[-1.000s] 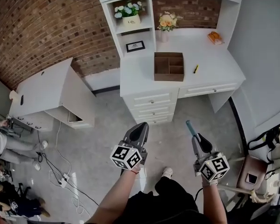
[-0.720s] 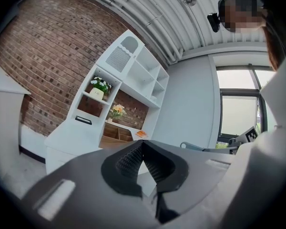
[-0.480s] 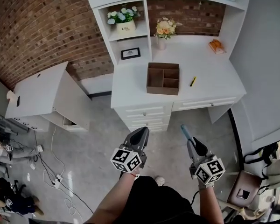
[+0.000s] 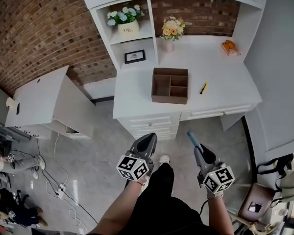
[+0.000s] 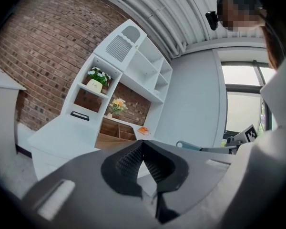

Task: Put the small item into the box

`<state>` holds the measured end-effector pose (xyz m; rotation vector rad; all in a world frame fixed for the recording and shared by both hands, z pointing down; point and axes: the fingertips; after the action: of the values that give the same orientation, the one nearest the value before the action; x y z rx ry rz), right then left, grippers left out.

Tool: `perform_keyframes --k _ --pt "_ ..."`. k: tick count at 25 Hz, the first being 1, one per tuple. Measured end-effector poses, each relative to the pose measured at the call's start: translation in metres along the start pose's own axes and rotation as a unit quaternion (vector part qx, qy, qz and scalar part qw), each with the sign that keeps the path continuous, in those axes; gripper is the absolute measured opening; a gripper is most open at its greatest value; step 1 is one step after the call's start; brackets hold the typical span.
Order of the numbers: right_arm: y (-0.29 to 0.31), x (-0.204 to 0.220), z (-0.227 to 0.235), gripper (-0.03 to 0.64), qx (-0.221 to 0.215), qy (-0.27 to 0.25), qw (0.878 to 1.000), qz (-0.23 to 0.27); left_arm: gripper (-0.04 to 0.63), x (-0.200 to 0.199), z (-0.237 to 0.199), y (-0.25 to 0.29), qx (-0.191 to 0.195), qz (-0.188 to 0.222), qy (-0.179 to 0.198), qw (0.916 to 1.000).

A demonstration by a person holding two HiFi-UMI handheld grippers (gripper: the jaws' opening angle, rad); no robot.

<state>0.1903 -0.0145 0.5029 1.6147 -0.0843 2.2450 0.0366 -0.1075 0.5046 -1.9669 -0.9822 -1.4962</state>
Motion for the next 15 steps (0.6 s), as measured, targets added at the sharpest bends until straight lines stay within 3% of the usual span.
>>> perform_keyframes --k 15 --pt "0.100 -0.044 0.058 0.067 -0.002 -0.005 1.000 -0.021 0.002 -0.026 -0.061 0.110 0.004 -0.006 -0.003 1.0000"
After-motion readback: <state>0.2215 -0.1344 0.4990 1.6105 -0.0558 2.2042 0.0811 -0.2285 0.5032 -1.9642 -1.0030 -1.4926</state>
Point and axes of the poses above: the fingertips, and each gripper's own axes: y forward along the fingers, z to its right, x out of its underside, and after that the axes turned 5 degrees about y, right-handed
